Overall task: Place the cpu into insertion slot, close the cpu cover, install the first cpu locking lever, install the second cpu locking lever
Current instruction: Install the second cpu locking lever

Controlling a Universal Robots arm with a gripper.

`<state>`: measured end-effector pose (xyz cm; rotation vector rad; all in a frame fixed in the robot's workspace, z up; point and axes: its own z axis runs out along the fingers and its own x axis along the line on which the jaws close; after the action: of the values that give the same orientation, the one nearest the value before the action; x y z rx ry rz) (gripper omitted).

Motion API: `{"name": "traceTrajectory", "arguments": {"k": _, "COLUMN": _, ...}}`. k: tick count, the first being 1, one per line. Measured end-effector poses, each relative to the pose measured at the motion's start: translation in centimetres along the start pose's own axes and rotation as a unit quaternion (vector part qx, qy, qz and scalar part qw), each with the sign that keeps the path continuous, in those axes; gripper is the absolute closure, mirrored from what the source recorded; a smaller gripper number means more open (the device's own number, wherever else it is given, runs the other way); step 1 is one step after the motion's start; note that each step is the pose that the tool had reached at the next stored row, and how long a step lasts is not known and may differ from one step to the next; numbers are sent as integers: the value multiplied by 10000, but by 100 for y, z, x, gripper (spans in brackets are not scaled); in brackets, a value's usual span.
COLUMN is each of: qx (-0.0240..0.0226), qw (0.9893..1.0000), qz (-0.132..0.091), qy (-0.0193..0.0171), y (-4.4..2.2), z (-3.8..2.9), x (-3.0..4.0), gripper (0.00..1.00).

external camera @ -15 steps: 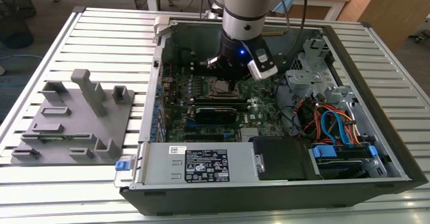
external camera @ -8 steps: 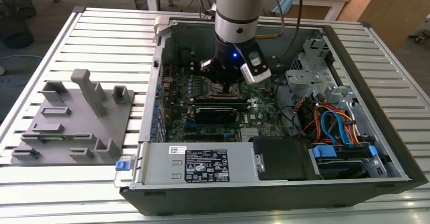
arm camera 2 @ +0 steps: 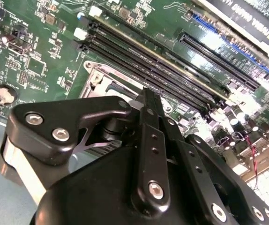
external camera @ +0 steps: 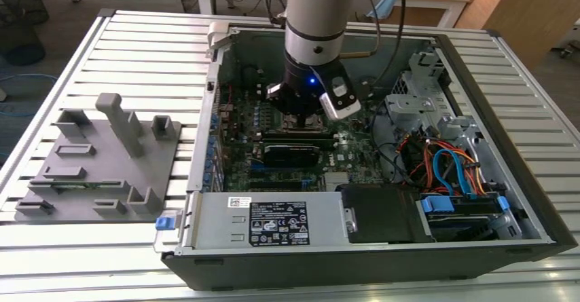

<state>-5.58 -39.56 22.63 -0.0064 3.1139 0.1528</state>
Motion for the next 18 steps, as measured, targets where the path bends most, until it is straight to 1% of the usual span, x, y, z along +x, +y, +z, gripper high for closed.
{"name": "traceTrajectory", "arguments": {"k": 2, "qx": -21, "qw": 10000, "qz": 1, "qy": 0, "y": -31, "z": 10, "x": 8, "gripper": 90}}
{"name": "traceTrajectory", "arguments": {"k": 6, "qx": -47, "qw": 10000, "qz": 1, "qy": 0, "y": -71, "z": 28, "x": 34, "gripper": 90}}
{"name": "traceTrajectory", "arguments": {"k": 13, "qx": -98, "qw": 10000, "qz": 2, "qy": -1, "y": -82, "z": 50, "x": 93, "gripper": 90}}
{"name": "traceTrajectory", "arguments": {"k": 18, "qx": -104, "qw": 9999, "qz": 2, "qy": 0, "y": -97, "z": 74, "x": 124, "gripper": 90}}
